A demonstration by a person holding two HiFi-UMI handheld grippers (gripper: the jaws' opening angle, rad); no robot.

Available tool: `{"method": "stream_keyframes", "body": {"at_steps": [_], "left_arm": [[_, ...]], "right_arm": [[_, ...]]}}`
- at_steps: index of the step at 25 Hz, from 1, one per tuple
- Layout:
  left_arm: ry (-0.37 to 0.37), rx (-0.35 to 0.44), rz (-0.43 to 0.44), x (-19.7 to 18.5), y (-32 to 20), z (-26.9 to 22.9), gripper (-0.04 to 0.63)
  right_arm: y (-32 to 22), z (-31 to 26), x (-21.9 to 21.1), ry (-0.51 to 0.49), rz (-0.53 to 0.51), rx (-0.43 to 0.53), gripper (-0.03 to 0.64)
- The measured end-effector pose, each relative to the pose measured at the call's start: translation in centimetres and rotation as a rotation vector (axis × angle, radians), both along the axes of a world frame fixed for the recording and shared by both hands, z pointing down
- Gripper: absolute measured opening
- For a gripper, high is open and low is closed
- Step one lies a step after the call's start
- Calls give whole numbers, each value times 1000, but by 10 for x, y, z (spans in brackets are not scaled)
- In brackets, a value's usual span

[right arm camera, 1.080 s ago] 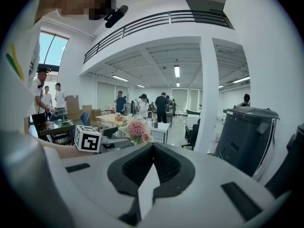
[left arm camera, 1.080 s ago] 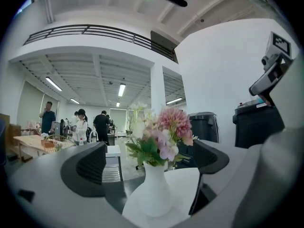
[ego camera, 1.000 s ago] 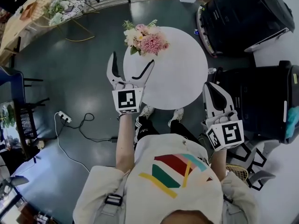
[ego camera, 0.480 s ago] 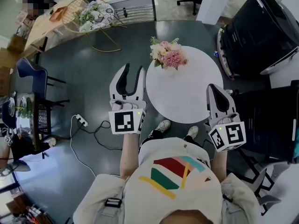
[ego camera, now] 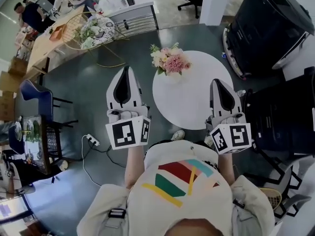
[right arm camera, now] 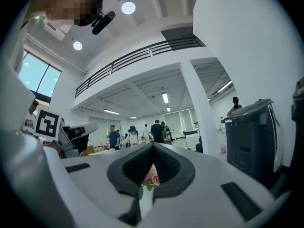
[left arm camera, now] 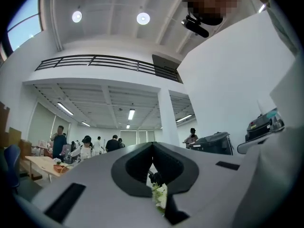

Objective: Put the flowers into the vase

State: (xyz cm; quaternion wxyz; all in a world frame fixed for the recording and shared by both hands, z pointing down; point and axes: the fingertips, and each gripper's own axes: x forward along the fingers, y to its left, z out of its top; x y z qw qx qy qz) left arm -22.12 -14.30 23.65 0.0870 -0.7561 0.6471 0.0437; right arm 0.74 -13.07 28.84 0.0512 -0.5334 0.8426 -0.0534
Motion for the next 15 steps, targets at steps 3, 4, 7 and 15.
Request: {"method": "stream_keyframes", "body": {"at_steps": [3,4,7,15], "left_arm": [[-4,6,35,18,0,-2,6],[-9,6,46,23,0,-2,8],[-14,3,81,37,-1,0,6],[-4,15,130,55,-4,-2,6]], "right_arm": [[5,1,3,40,2,2,9],[6,2,5,49,6,0,9],[10,5,13,80,24,-8,9],[15,4,27,112,59,-5,9]]}}
